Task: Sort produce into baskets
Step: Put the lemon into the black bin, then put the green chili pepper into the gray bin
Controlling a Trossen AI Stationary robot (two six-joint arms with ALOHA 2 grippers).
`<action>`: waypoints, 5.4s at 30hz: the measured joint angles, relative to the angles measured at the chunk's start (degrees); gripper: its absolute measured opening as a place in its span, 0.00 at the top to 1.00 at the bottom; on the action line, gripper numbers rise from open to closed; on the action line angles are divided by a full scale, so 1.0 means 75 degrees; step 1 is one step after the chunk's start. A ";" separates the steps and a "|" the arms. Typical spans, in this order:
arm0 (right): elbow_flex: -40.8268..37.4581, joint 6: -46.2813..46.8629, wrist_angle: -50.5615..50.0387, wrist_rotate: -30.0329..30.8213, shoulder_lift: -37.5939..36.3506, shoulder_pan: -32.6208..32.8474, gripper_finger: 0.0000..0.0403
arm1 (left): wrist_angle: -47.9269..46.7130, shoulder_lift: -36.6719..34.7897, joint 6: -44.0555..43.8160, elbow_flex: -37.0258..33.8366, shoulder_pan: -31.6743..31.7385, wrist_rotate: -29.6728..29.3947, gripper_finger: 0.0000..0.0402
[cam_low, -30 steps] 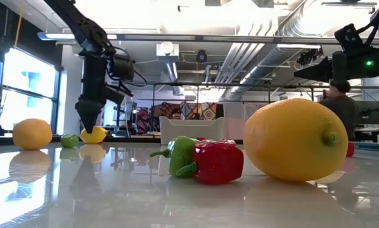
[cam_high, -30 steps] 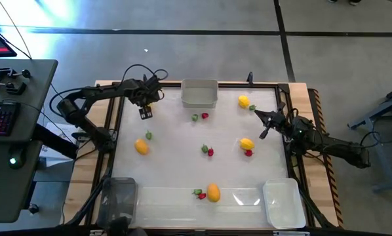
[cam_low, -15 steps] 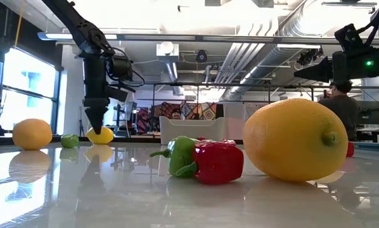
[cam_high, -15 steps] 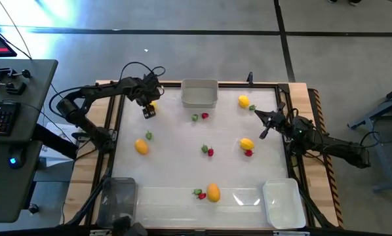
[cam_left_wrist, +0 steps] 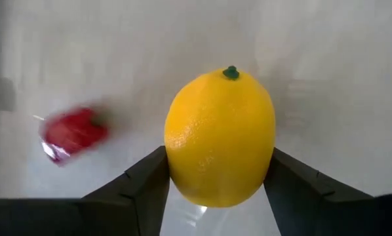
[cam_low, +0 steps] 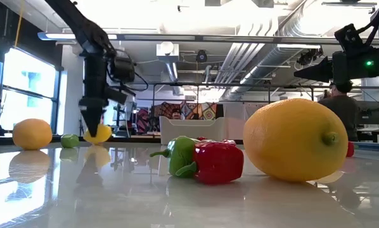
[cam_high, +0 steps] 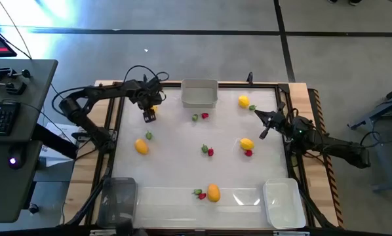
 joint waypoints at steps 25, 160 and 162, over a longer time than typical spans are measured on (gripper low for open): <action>-0.0001 0.0001 0.0000 0.0000 0.0000 0.0001 1.00 | -0.1399 -0.3435 -0.5525 0.0029 -0.6973 0.1462 0.50; -0.0001 0.0000 0.0000 -0.0009 0.0004 0.0001 1.00 | 1.1345 -0.0834 -0.4284 -0.2809 -0.8332 -0.1056 0.95; -0.0001 0.0000 0.0000 -0.0009 0.0004 0.0001 1.00 | 1.1541 -0.0836 -0.4107 -0.2838 -0.8109 -0.1053 0.95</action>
